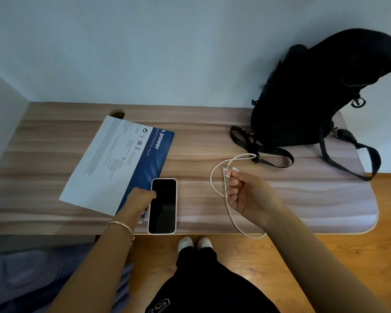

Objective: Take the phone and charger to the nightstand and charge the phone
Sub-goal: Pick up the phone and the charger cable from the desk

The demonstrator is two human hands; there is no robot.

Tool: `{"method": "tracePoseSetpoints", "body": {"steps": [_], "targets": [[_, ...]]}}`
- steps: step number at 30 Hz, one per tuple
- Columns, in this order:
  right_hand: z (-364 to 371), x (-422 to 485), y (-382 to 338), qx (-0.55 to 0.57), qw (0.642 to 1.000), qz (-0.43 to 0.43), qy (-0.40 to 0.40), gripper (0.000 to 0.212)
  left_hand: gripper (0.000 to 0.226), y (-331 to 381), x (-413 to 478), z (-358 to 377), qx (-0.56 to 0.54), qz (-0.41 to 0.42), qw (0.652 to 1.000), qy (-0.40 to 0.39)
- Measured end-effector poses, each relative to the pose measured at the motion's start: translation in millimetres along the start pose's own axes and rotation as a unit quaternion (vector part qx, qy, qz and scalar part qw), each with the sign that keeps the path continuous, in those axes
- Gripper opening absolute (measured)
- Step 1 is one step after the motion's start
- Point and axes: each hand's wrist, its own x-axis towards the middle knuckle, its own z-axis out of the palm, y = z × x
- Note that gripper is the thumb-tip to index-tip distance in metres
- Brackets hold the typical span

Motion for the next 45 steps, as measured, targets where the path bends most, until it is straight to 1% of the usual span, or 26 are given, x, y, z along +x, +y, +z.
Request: {"method": "tracePoseSetpoints", "body": {"steps": [2,5,9,11,15,19,21,23,24,25,26,27,28,29,31,33,34,35,37,41,43,45], "targets": [[-7,0,0,-0.004,1.000,-0.005,0.017,0.014,0.032,2,2,1,0.000,-0.004,1.000,0.006],[-16,0,-1,0.005,0.999,-0.010,0.044,0.020,0.046,5,3,4,0.007,-0.011,1.000,0.019],[-27,1,-4,0.022,0.998,-0.012,0.063,0.022,0.050,10,3,7,0.008,-0.013,1.000,0.022],[-32,5,-4,0.015,0.997,-0.013,0.074,0.020,0.053,11,2,10,0.026,-0.009,0.999,0.030],[-43,12,-2,-0.013,0.994,-0.015,0.112,0.017,0.059,9,0,17,0.102,0.005,0.993,0.060],[-52,15,-1,-0.012,0.992,-0.012,0.126,0.015,0.054,5,0,21,0.099,-0.003,0.993,0.066],[-58,16,0,-0.014,0.991,-0.014,0.134,0.014,0.048,5,-1,23,0.095,0.000,0.993,0.076],[-63,19,0,-0.044,0.986,-0.022,0.157,0.013,0.028,7,-3,25,0.069,0.016,0.994,0.077],[-66,22,0,-0.080,0.981,-0.028,0.176,0.013,0.016,7,-4,25,0.057,0.028,0.995,0.079],[-69,25,0,-0.129,0.971,-0.035,0.198,0.013,0.014,6,-4,25,0.050,0.038,0.995,0.081],[-72,28,0,-0.185,0.957,-0.047,0.221,0.012,0.017,5,-4,23,0.051,0.044,0.994,0.083],[-76,31,1,-0.244,0.937,-0.062,0.241,0.013,0.016,4,-3,22,0.049,0.051,0.994,0.081],[-79,34,2,-0.306,0.913,-0.078,0.258,0.017,0.010,3,-3,21,0.044,0.054,0.995,0.075],[-83,38,3,-0.369,0.885,-0.090,0.269,0.026,0.004,3,-3,19,0.033,0.055,0.996,0.063],[-90,45,5,-0.482,0.824,-0.095,0.284,0.050,0.006,3,-3,17,0.008,0.055,0.998,0.039],[-95,52,7,-0.563,0.771,-0.072,0.291,0.071,0.010,4,-5,15,0.005,0.065,0.998,0.024],[-96,55,8,-0.590,0.751,-0.054,0.292,0.079,0.009,5,-7,15,-0.003,0.070,0.997,0.017],[-97,58,9,-0.609,0.737,-0.036,0.291,0.087,0.007,6,-9,14,-0.014,0.072,0.997,0.012],[-98,63,13,-0.631,0.722,-0.009,0.284,0.097,0.008,8,-12,13,-0.050,0.069,0.996,0.000],[-96,70,23,-0.662,0.698,-0.015,0.272,0.099,0.015,20,-19,11,-0.140,0.066,0.988,-0.027],[-92,74,26,-0.679,0.686,-0.013,0.263,0.103,0.019,27,-22,11,-0.155,0.074,0.985,-0.032],[-86,79,29,-0.702,0.663,-0.009,0.261,0.109,0.021,33,-25,10,-0.160,0.083,0.983,-0.035]]}}
